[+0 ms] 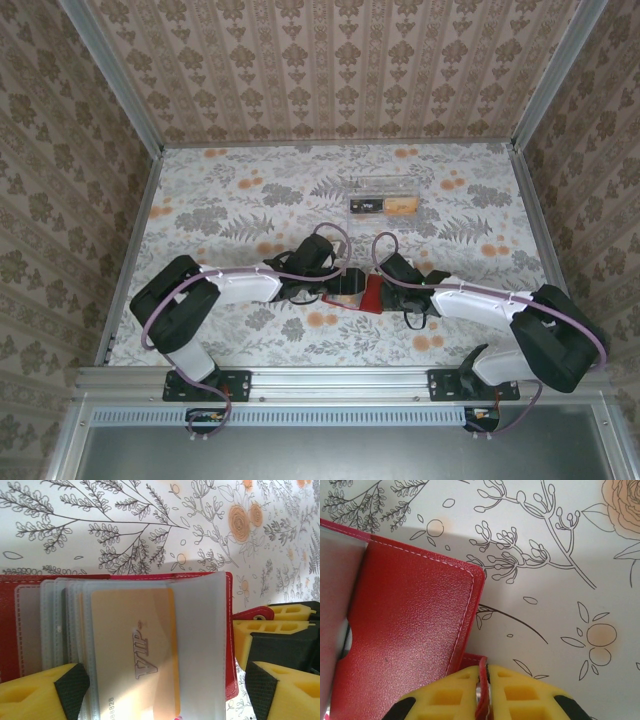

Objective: Take the credit cards out of the card holder

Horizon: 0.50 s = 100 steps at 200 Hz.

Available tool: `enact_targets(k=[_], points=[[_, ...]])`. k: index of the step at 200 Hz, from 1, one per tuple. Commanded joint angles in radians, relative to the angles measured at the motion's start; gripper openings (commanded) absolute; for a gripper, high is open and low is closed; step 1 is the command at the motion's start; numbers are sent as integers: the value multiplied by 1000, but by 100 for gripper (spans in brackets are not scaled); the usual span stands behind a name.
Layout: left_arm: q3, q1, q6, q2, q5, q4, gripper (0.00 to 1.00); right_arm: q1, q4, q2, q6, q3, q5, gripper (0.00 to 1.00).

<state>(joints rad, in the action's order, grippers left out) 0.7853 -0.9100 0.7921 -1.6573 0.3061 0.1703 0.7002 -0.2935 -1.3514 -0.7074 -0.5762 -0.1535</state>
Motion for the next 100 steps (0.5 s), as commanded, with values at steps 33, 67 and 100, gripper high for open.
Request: enact_targets(k=[33,67,100], points=[[-14,-15,10,-23,57,53,98,-2,-5,27,6,6,-28,21],[-14,-15,19,-47,87,87,100,-5,-16,61,6,12,-41,29],[-15,-15,31,-62,97,106,100,-8,-20,75,4,12,-36,37]])
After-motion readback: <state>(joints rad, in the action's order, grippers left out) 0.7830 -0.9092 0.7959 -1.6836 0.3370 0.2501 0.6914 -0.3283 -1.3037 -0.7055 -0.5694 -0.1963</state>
